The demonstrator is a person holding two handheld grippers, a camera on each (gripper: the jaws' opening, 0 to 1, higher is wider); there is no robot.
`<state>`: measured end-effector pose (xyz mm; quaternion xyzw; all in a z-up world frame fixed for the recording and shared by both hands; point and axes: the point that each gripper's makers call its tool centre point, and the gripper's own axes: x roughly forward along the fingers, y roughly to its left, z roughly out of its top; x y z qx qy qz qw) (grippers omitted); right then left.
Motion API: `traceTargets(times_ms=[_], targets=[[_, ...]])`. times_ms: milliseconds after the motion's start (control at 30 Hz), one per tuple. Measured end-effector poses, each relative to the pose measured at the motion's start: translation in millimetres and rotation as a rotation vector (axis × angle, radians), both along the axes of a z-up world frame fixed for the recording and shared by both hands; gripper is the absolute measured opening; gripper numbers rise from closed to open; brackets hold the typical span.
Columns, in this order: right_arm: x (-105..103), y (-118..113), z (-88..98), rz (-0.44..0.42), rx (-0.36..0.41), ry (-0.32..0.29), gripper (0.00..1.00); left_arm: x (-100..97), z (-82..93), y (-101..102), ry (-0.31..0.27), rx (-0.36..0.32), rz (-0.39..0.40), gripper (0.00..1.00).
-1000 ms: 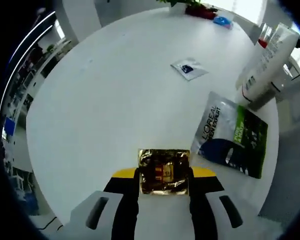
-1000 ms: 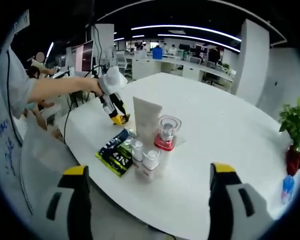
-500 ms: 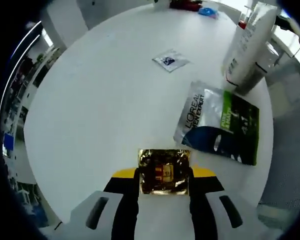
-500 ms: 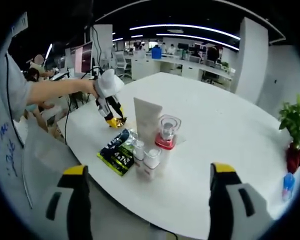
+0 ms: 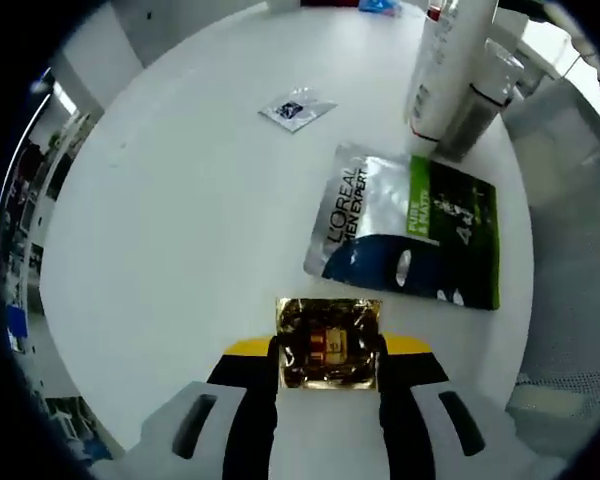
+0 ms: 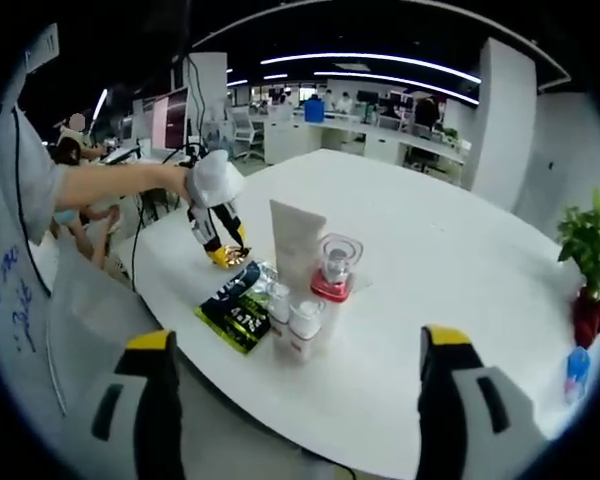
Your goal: Arrange the skincare products in the storage area until every visible bottle or jar stands upright without overlapping.
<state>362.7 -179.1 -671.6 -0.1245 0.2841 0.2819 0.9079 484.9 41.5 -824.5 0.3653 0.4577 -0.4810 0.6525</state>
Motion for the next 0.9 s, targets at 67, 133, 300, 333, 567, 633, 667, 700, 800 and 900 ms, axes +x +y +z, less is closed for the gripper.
traceTargets(times_ms=[67, 133, 300, 333, 567, 633, 667, 700, 800, 900], targets=[[-0.5, 0.3, -0.5, 0.002, 0.001, 0.003, 1.00, -3.2, -0.4, -1.5, 0.007, 0.001, -0.016, 0.36], [-0.5, 0.2, -0.4, 0.003, -0.001, 0.000, 1.00, -5.7, -1.0, -2.3, 0.005, 0.007, -0.036, 0.36], [-0.2, -0.4, 0.8, -0.003, 0.001, -0.008, 1.00, -9.7, -2.5, -2.9, 0.012, 0.014, -0.073, 0.36], [-0.2, -0.6, 0.9, -0.005, 0.002, -0.009, 1.00, -9.9, -2.5, -3.0, 0.011, 0.016, -0.077, 0.36], [-2.2, -2.2, -2.6, -0.007, -0.007, 0.001, 1.00, -13.6, -3.4, -8.5, 0.019, 0.012, -0.113, 0.36], [-2.3, -1.9, -1.1, -0.007, -0.003, -0.004, 1.00, -14.3, -5.0, -8.7, 0.023, 0.017, -0.126, 0.36], [-2.0, -2.4, -0.2, -0.011, -0.001, -0.007, 1.00, -15.0, -5.7, -9.1, 0.024, 0.019, -0.134, 0.36], [-1.9, -2.9, -0.1, -0.012, -0.001, -0.008, 1.00, -15.3, -6.2, -9.2, 0.027, 0.021, -0.136, 0.36], [-2.1, -4.7, -1.2, -0.017, -0.005, -0.004, 1.00, -14.7, -6.8, -10.1, 0.027, 0.020, -0.148, 0.36], [-2.6, -4.8, -1.9, -0.017, -0.007, -0.002, 1.00, -13.7, -6.9, -10.8, 0.028, 0.018, -0.157, 0.36]])
